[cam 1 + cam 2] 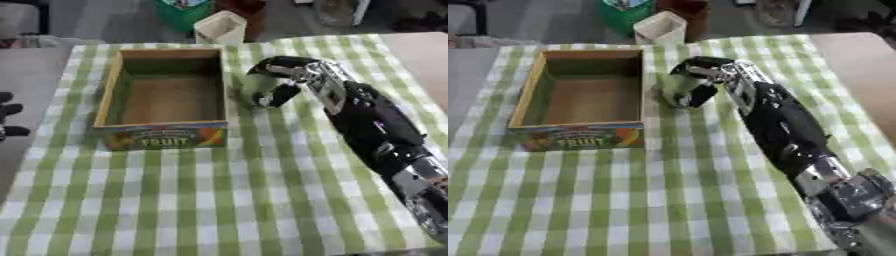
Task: Pick up objects on the table and place them in the box.
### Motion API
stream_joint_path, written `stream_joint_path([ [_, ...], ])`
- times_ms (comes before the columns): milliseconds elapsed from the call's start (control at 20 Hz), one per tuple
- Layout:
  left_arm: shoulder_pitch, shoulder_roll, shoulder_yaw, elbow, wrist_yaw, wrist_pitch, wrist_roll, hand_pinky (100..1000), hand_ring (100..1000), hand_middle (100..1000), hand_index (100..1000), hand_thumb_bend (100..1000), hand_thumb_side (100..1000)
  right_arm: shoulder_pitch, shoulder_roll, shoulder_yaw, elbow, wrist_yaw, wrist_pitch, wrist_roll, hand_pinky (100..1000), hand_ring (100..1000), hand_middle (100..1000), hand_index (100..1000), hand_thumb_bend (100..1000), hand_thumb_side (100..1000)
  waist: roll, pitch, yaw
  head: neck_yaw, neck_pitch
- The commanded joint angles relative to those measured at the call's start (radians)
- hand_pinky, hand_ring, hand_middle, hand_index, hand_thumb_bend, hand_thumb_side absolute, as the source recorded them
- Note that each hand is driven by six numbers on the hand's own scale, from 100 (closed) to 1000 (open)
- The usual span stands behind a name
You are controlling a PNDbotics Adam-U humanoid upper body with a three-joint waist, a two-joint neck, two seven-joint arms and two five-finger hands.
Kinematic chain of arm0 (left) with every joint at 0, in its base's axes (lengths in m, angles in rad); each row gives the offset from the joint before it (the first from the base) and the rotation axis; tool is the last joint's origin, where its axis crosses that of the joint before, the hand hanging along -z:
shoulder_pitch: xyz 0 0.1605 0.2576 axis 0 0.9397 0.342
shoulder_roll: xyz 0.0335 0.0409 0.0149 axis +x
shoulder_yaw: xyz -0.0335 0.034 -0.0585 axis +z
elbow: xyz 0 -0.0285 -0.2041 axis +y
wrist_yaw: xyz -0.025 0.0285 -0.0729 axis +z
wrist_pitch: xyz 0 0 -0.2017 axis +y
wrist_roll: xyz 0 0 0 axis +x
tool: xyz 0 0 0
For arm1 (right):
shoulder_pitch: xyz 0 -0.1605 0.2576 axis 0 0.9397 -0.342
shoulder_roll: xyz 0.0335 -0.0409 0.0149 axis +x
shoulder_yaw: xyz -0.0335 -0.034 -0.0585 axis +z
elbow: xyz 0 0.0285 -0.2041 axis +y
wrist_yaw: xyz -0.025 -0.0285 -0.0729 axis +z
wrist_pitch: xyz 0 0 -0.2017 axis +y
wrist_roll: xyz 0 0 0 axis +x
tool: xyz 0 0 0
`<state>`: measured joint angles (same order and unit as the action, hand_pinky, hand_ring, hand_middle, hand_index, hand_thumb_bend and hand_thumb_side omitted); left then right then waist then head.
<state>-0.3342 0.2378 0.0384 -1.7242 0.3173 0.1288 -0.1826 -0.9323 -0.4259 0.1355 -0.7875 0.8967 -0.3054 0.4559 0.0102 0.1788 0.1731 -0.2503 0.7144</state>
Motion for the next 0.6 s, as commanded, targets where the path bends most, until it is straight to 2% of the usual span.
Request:
stream_joint_path([
  [50, -0.010, 0.014, 0.003, -0.013, 0.002, 0.000, 0.001, 599, 778, 727, 714, 212, 213, -0.013, -0.015, -0.005, -0.021, 0.035, 0.011, -0.045, 500, 439, 572, 757, 100, 252, 0.001, -0.014, 0.000, -0.005, -0.011],
  [200, -0.011, 0.014, 0.004, -0.014, 0.003, 0.000, 0.002, 599, 778, 727, 714, 212, 212, -0.014, -0.019, -0.009, -0.033, 0.057, 0.020, -0.130, 357, 270, 427, 603, 100, 220, 0.001, -0.014, 0.000, -0.005, -0.013],
  [300, -0.011, 0.014, 0.004, -0.014, 0.003, 0.000, 0.002, 599, 778, 727, 714, 213, 212, -0.015, -0.022, -0.013, -0.044, 0.062, 0.026, -0.196, 296, 197, 360, 538, 100, 204, 0.000, -0.014, -0.001, -0.005, -0.013],
  [600, -0.011, 0.016, 0.004, -0.014, 0.003, 0.000, 0.003, 599, 778, 727, 714, 212, 210, -0.032, -0.043, -0.034, -0.095, 0.036, 0.047, -0.330, 264, 163, 326, 510, 100, 156, -0.001, -0.016, -0.001, -0.005, -0.015],
])
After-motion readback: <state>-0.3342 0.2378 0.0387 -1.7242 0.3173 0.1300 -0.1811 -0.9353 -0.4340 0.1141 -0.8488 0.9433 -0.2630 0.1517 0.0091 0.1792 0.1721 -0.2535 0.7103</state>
